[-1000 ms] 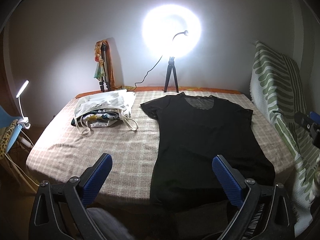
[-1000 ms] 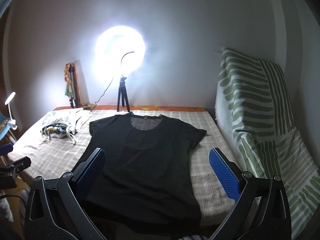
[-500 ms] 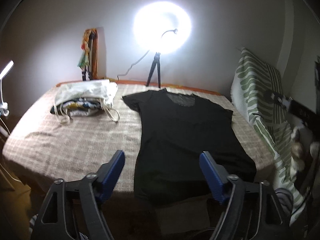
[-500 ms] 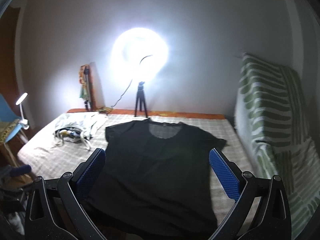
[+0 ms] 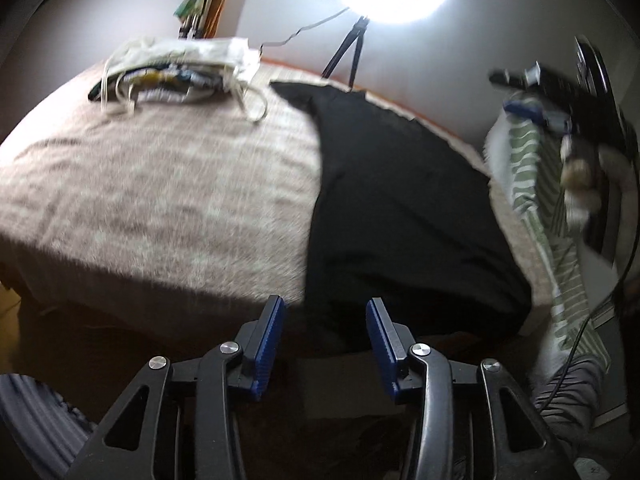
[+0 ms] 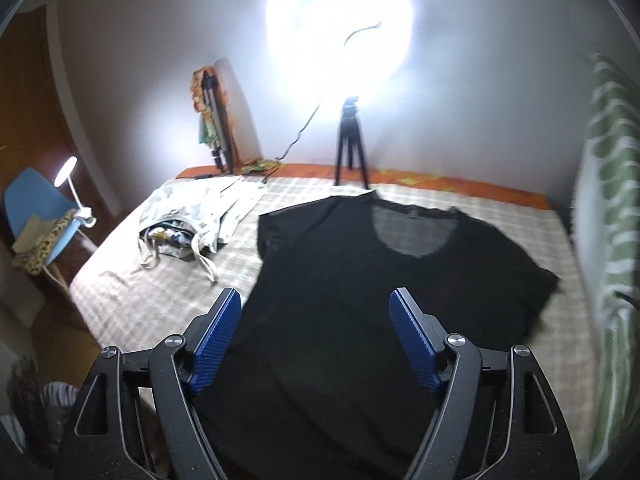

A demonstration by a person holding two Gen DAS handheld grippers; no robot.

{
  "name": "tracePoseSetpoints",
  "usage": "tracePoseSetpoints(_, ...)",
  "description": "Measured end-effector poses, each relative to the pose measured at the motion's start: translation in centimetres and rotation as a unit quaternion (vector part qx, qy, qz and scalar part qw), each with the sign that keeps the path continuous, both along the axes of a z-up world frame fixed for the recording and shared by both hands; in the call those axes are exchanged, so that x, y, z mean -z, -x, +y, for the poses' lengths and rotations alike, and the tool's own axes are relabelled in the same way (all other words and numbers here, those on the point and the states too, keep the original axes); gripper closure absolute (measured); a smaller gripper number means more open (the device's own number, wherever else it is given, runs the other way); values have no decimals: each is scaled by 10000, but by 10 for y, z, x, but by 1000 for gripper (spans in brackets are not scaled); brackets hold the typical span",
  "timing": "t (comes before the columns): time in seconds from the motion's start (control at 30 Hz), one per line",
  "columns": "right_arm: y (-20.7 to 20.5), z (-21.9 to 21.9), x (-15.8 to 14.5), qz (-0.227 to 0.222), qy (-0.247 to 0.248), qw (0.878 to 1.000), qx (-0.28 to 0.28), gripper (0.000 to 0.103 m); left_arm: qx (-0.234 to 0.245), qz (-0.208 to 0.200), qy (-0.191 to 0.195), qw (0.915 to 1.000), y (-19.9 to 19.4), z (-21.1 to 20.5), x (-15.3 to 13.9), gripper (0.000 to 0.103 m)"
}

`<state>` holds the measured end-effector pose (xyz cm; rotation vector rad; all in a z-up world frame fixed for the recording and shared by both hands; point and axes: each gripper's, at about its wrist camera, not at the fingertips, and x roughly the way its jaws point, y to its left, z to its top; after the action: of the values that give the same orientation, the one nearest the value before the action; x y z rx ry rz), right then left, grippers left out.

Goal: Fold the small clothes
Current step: 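Grasp the black T-shirt's side edge with the left tool while the right tool grasps near the shoulder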

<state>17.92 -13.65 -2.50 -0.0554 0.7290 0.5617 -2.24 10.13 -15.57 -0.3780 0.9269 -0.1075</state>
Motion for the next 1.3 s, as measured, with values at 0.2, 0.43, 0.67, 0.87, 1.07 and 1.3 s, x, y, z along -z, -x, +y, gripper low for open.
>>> tracePoseSetpoints(0.2,-49,47,18,258,197,9987,-387,37,68,236,-20,9997,-19,-4,24,64)
tracePoseSetpoints(0.43,-99,97,50,495,467,9954,-680,37,82,269,-65,9996,-39,-3,31,70)
tracePoseSetpoints(0.67,-129,142,75,598,774,9899,-1025,37,194,260,-77,9994,-48,-6,35,83)
tracePoseSetpoints(0.87,-153,167,92,657,954,9868,-1134,37,237,254,246,9991,-57,-4,39,103)
tracePoseSetpoints(1.07,-179,186,111,767,1142,9843,-1105,37,286,149,419,9986,-62,-5,33,103)
tracePoseSetpoints(1.3,-199,223,137,952,1315,9784,-1279,37,353,140,499,9980,-71,-6,32,103)
